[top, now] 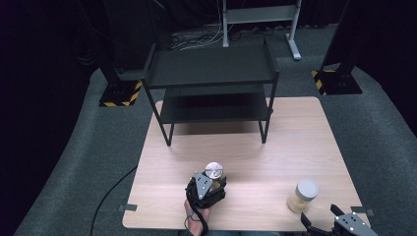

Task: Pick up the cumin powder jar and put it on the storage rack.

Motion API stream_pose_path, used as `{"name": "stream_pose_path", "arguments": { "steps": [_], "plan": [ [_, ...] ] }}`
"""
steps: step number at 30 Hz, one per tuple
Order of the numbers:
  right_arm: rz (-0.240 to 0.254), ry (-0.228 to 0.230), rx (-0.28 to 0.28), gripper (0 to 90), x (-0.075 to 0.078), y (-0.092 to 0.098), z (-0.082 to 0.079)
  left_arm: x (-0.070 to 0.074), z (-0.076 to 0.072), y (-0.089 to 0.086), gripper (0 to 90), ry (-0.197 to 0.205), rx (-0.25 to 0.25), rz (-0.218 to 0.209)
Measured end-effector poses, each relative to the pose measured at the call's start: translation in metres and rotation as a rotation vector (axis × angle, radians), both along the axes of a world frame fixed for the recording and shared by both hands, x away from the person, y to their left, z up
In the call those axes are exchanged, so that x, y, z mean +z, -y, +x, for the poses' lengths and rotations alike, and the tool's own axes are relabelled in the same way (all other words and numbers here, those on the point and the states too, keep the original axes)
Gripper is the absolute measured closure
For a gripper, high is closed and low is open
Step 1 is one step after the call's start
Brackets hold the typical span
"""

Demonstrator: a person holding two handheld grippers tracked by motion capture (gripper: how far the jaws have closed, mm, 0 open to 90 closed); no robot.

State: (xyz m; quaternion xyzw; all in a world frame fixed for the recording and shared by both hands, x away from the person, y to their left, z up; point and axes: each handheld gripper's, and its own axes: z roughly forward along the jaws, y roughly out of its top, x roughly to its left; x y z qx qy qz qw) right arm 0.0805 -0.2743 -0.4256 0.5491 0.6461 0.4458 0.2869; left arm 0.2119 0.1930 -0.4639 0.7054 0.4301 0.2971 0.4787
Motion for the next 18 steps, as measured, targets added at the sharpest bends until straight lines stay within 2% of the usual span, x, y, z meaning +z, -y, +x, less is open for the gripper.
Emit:
{"name": "stream_pose_path", "arguments": {
  "steps": [9, 18],
  "plan": [
    [-0.010, -0.016, 0.004, 0.0, 0.001, -0.005, 0.003, 0.008, 0.006, -0.006, 30.0, 0.013, 0.004, 0.024],
    [-0.019, -0.022, -0.002, 0.0, 0.004, -0.006, 0.003, 0.016, 0.014, -0.008, 30.0, 0.018, 0.006, 0.029]
  ]
}}
